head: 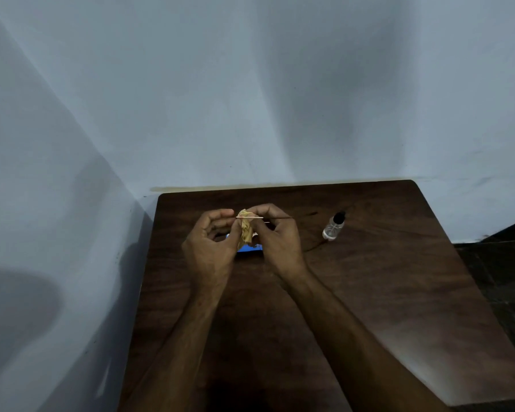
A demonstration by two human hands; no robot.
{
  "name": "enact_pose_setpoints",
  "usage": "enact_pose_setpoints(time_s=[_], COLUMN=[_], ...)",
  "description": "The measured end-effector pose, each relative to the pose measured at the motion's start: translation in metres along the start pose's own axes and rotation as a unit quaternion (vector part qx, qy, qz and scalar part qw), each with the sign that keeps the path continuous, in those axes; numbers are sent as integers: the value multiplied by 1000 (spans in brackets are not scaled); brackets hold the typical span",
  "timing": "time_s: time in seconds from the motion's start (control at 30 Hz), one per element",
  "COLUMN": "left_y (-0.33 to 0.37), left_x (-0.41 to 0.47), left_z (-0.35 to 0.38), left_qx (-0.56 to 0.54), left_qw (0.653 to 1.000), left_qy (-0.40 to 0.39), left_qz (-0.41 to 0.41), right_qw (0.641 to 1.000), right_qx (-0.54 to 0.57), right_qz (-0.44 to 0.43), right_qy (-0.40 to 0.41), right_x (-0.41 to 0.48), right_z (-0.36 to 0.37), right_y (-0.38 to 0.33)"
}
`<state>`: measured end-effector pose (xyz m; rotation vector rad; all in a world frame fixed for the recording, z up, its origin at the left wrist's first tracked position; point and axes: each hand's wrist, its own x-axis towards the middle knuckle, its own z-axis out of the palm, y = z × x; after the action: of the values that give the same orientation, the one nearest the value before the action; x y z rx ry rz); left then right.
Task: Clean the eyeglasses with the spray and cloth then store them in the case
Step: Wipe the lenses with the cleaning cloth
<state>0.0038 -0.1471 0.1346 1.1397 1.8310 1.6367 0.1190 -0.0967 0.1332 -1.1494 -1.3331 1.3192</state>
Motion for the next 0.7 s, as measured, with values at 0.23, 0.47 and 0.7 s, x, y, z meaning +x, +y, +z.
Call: enact_pose_setpoints(time_s=[0.23, 0.47, 0.7], left_y=[2, -5, -2], left_x=[6, 11, 11], left_z=[-6, -14, -7], left_qx=[54, 162, 195], left_qw=[998, 953, 940], left_qy=[-17, -51, -87], left_qz=[38, 249, 267], right_qw=[977, 970, 981], right_qx=[187, 107, -59], right_qz=[75, 132, 95], right_qy=[-71, -175, -159], right_x=[6, 28, 33], right_z=[-18, -44, -42], right_y=[-14, -38, -37])
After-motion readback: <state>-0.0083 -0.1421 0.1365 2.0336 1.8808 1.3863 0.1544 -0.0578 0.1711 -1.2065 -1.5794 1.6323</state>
